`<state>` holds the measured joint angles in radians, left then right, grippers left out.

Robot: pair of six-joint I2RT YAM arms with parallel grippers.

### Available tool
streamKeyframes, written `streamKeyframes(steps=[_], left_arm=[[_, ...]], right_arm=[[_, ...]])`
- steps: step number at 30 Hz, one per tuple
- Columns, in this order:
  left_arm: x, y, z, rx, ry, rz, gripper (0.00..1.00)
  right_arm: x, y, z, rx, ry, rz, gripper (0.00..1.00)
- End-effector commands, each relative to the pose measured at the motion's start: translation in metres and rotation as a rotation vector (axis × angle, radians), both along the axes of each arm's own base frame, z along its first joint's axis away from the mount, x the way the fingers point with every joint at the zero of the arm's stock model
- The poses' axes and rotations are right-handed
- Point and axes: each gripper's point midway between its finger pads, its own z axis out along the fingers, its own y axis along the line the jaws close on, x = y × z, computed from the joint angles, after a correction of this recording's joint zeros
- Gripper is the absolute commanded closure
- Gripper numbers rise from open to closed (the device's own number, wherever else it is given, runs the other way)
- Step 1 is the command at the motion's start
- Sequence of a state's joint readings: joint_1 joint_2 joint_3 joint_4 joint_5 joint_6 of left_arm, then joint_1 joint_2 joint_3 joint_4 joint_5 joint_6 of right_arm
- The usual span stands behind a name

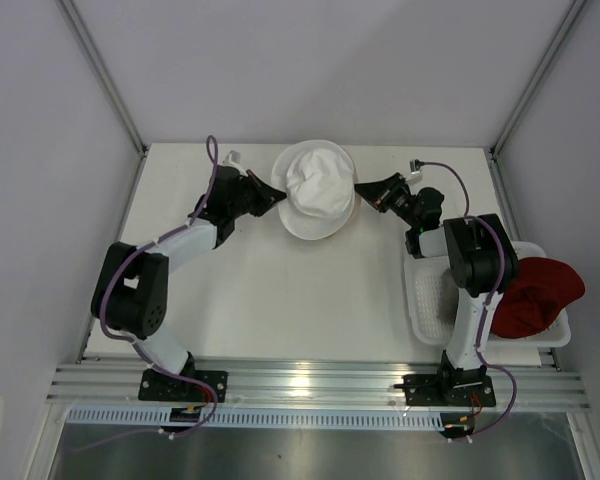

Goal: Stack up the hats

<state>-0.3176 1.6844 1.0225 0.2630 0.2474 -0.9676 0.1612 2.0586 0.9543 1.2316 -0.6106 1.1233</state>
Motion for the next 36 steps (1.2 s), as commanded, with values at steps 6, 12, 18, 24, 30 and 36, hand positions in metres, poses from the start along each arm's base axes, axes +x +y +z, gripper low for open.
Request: streamKeyframes(steps=[6, 12, 18, 24, 30, 36], left_arm=[[-0.011, -0.006, 0.096, -0.106, -0.135, -0.083, 0.99], [0.007, -0.001, 0.107, -0.144, -0.115, -0.046, 0.99], [0.024, -0.001, 0.088, -0.291, -0.029, -0.025, 0.99], [0.032, -0.004, 0.068, -0.285, 0.019, -0.035, 0.99], [0.024, 0.006, 0.028, -0.220, 0.051, -0.010, 0.99], [0.024, 0.007, -0.018, -0.146, 0.106, -0.027, 0.99]], right_arm=[[-0.024, -0.007, 0.078, 0.056, -0.077, -0.014, 1.00], [-0.016, -0.012, 0.092, 0.023, -0.054, -0.086, 1.00], [-0.003, -0.023, 0.065, -0.015, 0.086, -0.176, 1.00], [0.002, -0.026, 0.046, -0.089, 0.145, -0.191, 1.00], [0.001, -0.029, 0.027, -0.163, 0.188, -0.205, 1.00], [0.002, -0.037, 0.004, -0.227, 0.229, -0.236, 1.00]])
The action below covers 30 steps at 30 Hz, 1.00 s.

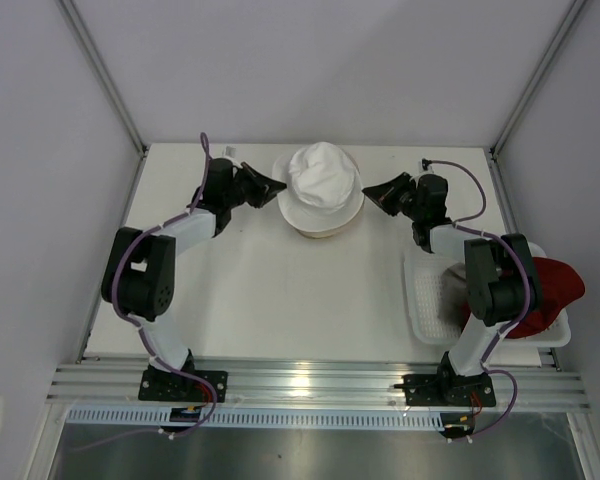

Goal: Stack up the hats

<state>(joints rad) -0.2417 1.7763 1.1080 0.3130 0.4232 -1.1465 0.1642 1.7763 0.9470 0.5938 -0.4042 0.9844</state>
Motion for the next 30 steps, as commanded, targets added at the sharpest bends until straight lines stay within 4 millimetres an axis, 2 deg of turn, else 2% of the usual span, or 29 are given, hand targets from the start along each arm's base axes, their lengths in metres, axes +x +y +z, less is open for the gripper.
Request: streamKeyframes(steps=[1, 6, 9, 12, 13, 14, 16, 17, 19, 20, 21, 22, 23, 24, 26, 27, 28, 29, 30], left_arm=[[0.001, 0.006, -0.039, 0.068, 0.037, -0.007, 0.99], [0.001, 0.008, -0.061, 0.095, 0.068, -0.012, 0.99], [-0.001, 0.008, -0.062, 0.109, 0.051, -0.023, 0.97], [-0.002, 0.010, -0.048, 0.133, -0.009, -0.030, 0.89], [-0.003, 0.011, -0.035, 0.140, -0.041, -0.029, 0.87], [-0.002, 0.013, -0.026, 0.153, -0.066, -0.022, 0.80], [-0.002, 0.018, -0.013, 0.191, -0.112, -0.018, 0.72], [-0.002, 0.021, 0.006, 0.203, -0.156, -0.001, 0.65], [-0.002, 0.027, 0.019, 0.236, -0.196, 0.008, 0.62], [-0.003, 0.034, 0.033, 0.245, -0.222, 0.029, 0.56], [-0.003, 0.038, 0.041, 0.258, -0.250, 0.035, 0.53], [-0.003, 0.042, 0.047, 0.265, -0.271, 0.044, 0.52], [0.000, 0.048, 0.054, 0.270, -0.294, 0.063, 0.45], [0.002, 0.053, 0.066, 0.282, -0.329, 0.082, 0.43], [0.009, 0.061, 0.076, 0.289, -0.365, 0.103, 0.40], [0.016, 0.062, 0.086, 0.287, -0.389, 0.111, 0.39], [0.020, 0.064, 0.085, 0.289, -0.390, 0.115, 0.38], [0.026, 0.068, 0.092, 0.286, -0.405, 0.128, 0.38], [0.033, 0.067, 0.080, 0.286, -0.390, 0.123, 0.38]], right_arm=[[0.008, -0.006, 0.004, -0.059, -0.030, -0.027, 1.00], [0.008, -0.005, -0.007, -0.104, -0.025, -0.020, 1.00], [0.007, -0.001, -0.003, -0.118, -0.052, 0.000, 1.00], [0.007, 0.002, 0.007, -0.130, -0.089, 0.020, 1.00], [0.008, 0.002, 0.010, -0.135, -0.092, 0.024, 1.00], [0.011, 0.004, 0.019, -0.140, -0.115, 0.035, 1.00], [0.015, 0.005, 0.019, -0.178, -0.113, 0.053, 1.00], [0.024, 0.007, 0.035, -0.187, -0.144, 0.054, 1.00], [0.033, 0.005, 0.028, -0.242, -0.106, 0.068, 1.00], [0.039, 0.004, 0.029, -0.261, -0.101, 0.064, 1.00], [0.051, 0.005, 0.050, -0.271, -0.141, 0.062, 1.00], [0.054, 0.004, 0.038, -0.296, -0.102, 0.074, 1.00], [0.057, 0.005, 0.040, -0.301, -0.102, 0.082, 1.00], [0.064, 0.005, 0.054, -0.301, -0.128, 0.083, 1.00], [0.070, 0.004, 0.045, -0.306, -0.097, 0.092, 1.00], [0.077, 0.004, 0.054, -0.304, -0.116, 0.090, 1.00], [0.080, 0.004, 0.044, -0.303, -0.085, 0.104, 1.00], [0.084, 0.004, 0.042, -0.305, -0.077, 0.113, 1.00], [0.087, 0.005, 0.043, -0.305, -0.077, 0.123, 1.00]])
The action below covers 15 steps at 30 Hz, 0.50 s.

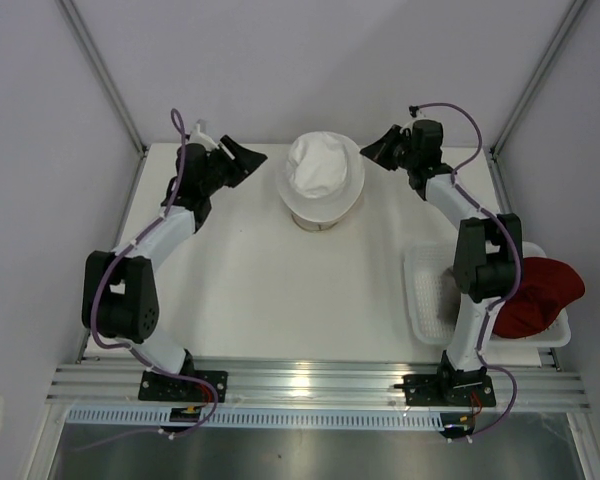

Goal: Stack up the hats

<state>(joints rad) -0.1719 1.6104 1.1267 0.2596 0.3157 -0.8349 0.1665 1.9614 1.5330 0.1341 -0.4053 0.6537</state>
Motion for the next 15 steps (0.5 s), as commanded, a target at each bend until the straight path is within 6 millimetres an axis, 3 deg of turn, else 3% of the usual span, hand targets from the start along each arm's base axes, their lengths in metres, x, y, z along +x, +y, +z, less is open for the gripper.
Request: streamKeyframes(steps=[1, 2, 4, 7, 8, 10, 15], left_arm=[[0.026, 0.011, 0.018, 0.028, -0.092, 0.032, 0.38], [0.032, 0.014, 0.017, 0.017, -0.084, 0.042, 0.38], [0.043, 0.014, 0.004, -0.004, -0.061, 0.048, 0.38], [0.057, 0.011, -0.015, -0.048, -0.032, 0.043, 0.38], [0.062, 0.009, -0.013, -0.067, -0.030, 0.039, 0.38], [0.072, 0.004, -0.028, -0.071, 0.001, 0.028, 0.39], [0.084, -0.008, -0.028, -0.104, -0.017, -0.027, 0.41]], right_arm=[[0.010, 0.002, -0.004, -0.027, 0.038, 0.053, 1.00], [0.014, 0.005, -0.013, -0.031, 0.052, 0.064, 1.00], [0.019, 0.008, -0.014, -0.037, 0.060, 0.072, 1.00], [0.024, 0.012, -0.036, -0.075, 0.103, 0.071, 1.00], [0.027, 0.014, -0.035, -0.077, 0.103, 0.073, 1.00], [0.030, 0.014, -0.053, -0.087, 0.142, 0.071, 1.00], [0.034, 0.016, -0.062, -0.125, 0.153, 0.066, 1.00]])
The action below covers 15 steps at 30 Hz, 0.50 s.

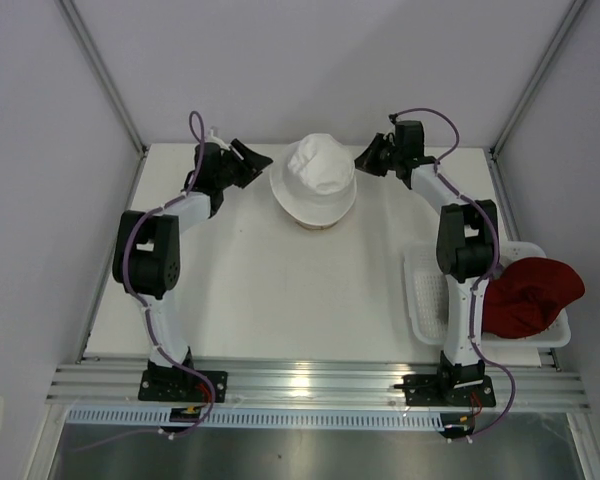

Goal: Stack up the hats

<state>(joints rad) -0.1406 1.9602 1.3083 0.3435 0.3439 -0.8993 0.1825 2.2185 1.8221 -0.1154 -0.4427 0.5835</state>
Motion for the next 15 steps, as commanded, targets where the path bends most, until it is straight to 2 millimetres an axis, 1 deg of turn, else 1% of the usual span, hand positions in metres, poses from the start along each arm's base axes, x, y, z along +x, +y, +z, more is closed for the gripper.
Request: streamKeyframes(steps=[1, 3, 8, 10, 11, 12, 13, 15], left_arm=[[0.014, -0.010, 0.047, -0.061, -0.137, -0.049, 0.41], [0.015, -0.015, 0.051, -0.080, -0.157, -0.077, 0.41], [0.018, -0.028, 0.050, -0.112, -0.166, -0.123, 0.43], [0.019, -0.032, 0.052, -0.116, -0.168, -0.130, 0.46], [0.019, -0.035, 0.049, -0.116, -0.162, -0.138, 0.47], [0.018, -0.038, 0.041, -0.114, -0.135, -0.149, 0.48], [0.020, -0.042, 0.044, -0.114, -0.139, -0.157, 0.50], [0.020, -0.044, 0.040, -0.116, -0.122, -0.155, 0.51]], right_arm=[[0.007, -0.001, 0.007, -0.052, -0.030, -0.006, 1.00], [0.008, 0.000, 0.010, -0.052, -0.040, -0.004, 1.00], [0.010, 0.001, 0.017, -0.056, -0.054, -0.011, 1.00], [0.009, 0.002, 0.017, -0.056, -0.056, -0.009, 1.00], [0.010, 0.003, 0.019, -0.054, -0.059, -0.011, 1.00], [0.010, 0.003, 0.018, -0.054, -0.058, -0.013, 1.00], [0.010, 0.005, 0.019, -0.051, -0.061, -0.011, 1.00], [0.011, 0.006, 0.019, -0.049, -0.060, -0.010, 1.00]])
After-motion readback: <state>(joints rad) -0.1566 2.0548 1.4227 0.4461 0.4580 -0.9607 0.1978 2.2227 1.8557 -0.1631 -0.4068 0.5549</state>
